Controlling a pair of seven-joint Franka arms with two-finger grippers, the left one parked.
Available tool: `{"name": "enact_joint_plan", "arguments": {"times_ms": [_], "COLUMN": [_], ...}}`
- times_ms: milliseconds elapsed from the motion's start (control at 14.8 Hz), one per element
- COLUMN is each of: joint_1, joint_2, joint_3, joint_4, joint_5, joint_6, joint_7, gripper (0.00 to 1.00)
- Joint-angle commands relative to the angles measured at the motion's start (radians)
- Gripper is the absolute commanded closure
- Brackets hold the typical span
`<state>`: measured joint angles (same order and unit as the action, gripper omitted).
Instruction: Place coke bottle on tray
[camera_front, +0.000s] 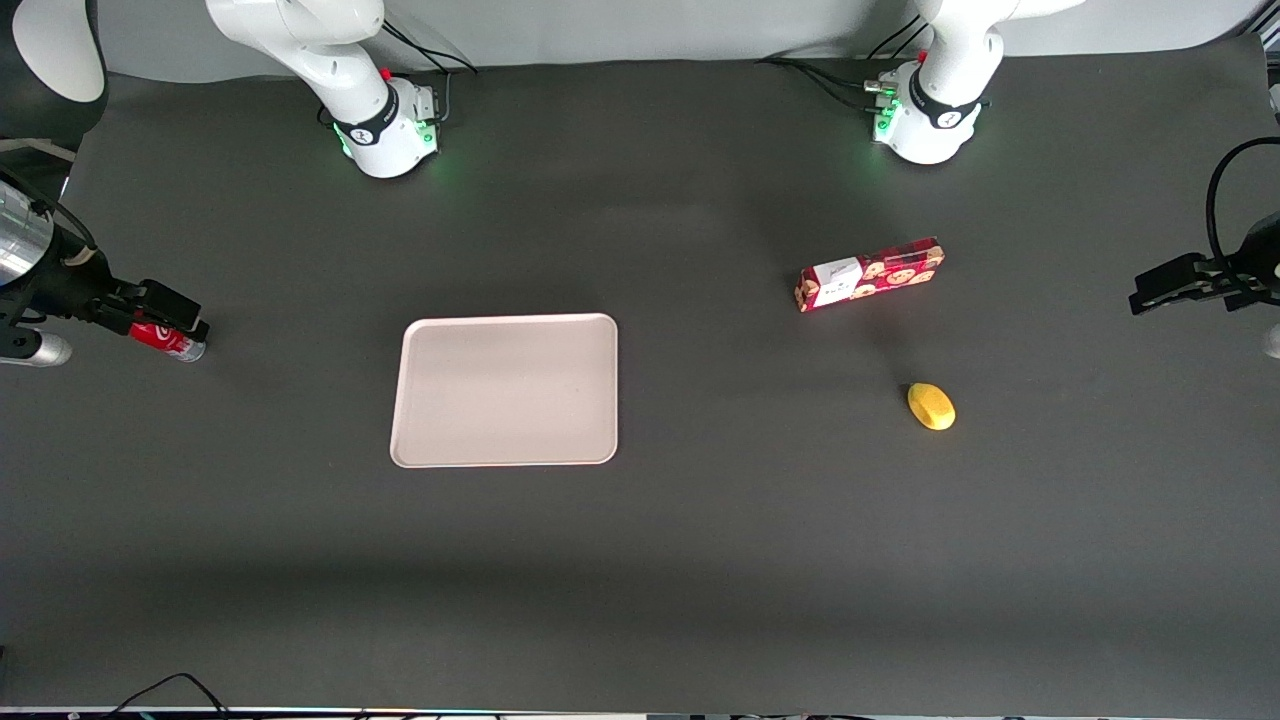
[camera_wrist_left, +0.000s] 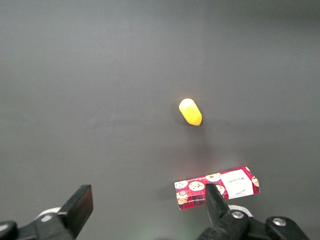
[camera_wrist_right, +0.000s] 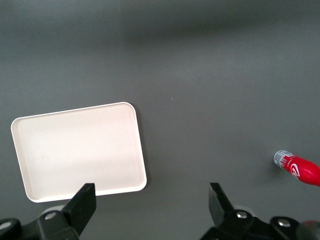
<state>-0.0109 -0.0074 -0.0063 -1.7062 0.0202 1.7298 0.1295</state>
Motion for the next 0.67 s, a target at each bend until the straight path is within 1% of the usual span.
{"name": "enact_joint_plan", "arguments": {"times_ms": [0, 607], "joint_1": [-0.009, -0.026], "joint_2": [0.012, 0.015], "joint_3": [0.005, 0.005], "joint_4": [0.020, 0.011], "joint_5": [-0.014, -0.014], "joint_6": [-0.009, -0.010], "joint_7": [0.022, 0.010], "gripper": [0.00, 0.00]}}
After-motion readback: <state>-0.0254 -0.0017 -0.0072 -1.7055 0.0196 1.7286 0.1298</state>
